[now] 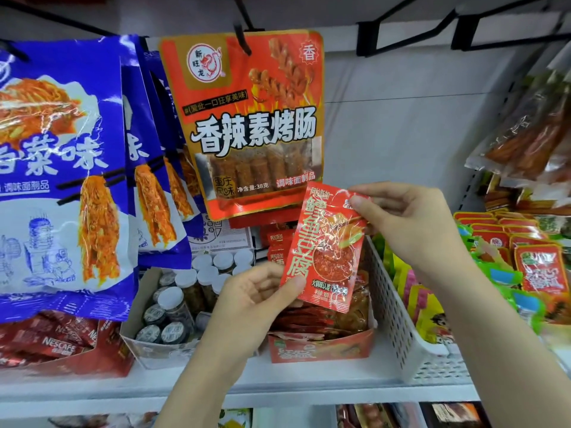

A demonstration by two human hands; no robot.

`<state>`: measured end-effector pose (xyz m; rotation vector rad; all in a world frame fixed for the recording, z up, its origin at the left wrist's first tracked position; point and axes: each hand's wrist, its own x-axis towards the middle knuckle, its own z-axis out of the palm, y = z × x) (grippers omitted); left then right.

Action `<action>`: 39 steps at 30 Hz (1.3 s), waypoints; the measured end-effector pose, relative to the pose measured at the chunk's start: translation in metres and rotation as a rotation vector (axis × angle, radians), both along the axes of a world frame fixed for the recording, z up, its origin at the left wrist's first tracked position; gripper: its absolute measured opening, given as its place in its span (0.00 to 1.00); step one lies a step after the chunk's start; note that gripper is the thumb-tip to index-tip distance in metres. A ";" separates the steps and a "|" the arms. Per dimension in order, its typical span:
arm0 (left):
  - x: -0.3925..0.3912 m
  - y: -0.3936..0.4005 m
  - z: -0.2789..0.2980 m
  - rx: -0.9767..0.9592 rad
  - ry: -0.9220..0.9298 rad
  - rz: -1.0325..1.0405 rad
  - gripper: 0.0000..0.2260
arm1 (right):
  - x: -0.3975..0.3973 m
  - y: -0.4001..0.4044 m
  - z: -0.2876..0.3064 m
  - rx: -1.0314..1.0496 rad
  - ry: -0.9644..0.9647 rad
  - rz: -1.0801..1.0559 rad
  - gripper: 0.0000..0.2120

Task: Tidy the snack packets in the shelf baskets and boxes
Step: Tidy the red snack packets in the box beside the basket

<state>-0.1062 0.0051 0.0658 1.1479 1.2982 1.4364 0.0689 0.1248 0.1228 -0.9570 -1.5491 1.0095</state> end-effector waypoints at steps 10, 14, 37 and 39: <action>0.013 -0.002 0.005 -0.118 -0.752 -0.497 0.24 | -0.023 -0.022 -0.006 -0.266 0.354 0.496 0.08; 0.011 0.002 0.002 -0.047 -0.685 -0.347 0.18 | -0.020 -0.020 -0.003 -0.268 0.336 0.462 0.18; 0.017 -0.001 0.001 -0.180 -0.979 -0.422 0.27 | -0.012 -0.017 -0.009 -0.380 0.303 0.578 0.16; 0.015 0.003 0.000 -0.141 -0.888 -0.269 0.21 | -0.012 -0.016 -0.008 -0.388 0.322 0.535 0.16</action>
